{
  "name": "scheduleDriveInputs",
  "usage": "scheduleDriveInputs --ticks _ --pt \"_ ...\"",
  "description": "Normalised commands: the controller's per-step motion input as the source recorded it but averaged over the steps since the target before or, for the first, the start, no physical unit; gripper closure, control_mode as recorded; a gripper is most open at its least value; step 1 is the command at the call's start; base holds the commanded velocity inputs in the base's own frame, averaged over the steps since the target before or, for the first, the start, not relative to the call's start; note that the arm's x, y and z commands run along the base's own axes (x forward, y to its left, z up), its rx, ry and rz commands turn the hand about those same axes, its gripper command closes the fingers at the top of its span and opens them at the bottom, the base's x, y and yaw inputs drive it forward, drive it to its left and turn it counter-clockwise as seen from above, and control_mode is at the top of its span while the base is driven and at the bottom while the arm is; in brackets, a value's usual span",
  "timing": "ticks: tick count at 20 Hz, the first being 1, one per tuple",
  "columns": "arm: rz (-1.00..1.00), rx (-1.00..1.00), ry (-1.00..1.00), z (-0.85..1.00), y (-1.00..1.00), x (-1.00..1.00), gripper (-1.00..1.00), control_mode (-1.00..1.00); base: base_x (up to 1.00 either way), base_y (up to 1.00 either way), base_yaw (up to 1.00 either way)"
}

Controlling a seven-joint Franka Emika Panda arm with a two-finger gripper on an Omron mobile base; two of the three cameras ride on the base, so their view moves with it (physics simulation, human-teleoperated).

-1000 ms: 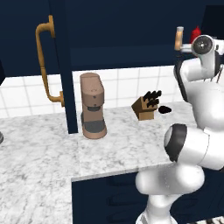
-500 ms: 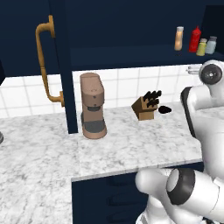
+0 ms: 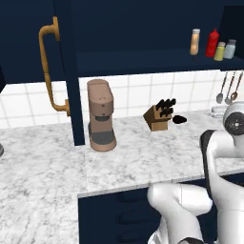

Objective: Put the shaker and condiment bottle from the counter next to their counterparts in the cabinet.

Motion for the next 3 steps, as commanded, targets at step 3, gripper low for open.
scheduleDriveInputs --ticks 3 --pt "0.0 -0.32 0.33 -1.0 0.0 -0.55 -1.0 -1.0 0.0 0.0 0.0"
